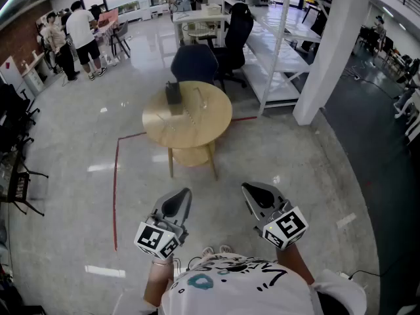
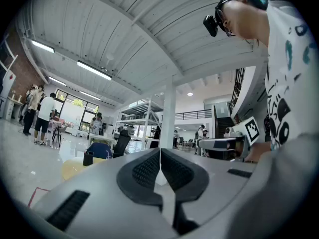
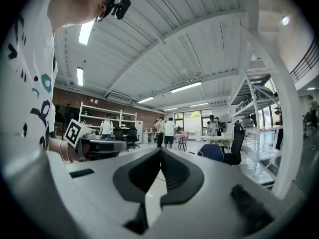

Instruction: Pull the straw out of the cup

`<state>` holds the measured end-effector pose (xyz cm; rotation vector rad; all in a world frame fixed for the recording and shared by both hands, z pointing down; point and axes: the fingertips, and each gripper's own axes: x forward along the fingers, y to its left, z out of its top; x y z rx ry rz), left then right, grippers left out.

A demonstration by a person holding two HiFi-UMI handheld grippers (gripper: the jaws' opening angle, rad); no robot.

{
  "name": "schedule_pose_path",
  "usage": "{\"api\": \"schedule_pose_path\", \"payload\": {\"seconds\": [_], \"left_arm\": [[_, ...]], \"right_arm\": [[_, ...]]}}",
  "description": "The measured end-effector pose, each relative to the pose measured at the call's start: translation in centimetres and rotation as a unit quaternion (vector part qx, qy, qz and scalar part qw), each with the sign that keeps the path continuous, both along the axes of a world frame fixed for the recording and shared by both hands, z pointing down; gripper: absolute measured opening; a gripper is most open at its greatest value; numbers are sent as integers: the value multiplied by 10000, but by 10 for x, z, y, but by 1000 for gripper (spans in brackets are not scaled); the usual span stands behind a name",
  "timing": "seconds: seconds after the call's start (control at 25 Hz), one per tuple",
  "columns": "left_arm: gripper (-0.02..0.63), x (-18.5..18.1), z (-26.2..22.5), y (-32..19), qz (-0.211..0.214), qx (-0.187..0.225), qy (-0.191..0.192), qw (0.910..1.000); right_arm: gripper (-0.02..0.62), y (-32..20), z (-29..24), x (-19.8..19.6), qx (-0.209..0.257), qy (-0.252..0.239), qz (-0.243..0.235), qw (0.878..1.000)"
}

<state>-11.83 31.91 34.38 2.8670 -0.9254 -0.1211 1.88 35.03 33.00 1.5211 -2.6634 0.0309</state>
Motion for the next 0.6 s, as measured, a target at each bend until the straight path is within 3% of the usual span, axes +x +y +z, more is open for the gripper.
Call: {"api": "schedule_pose_path", "payload": {"seconds": [0.4,0.6], "left_arm": [[17,-1,-5,11,-95,21,-56,9999],[18,0,-8,14,-115,-10,-76,9999]], "right_arm": [[26,6,-1,1,35,-30,-66,10000],[28,8,-12,-1,213,-277,-193,9992]]}}
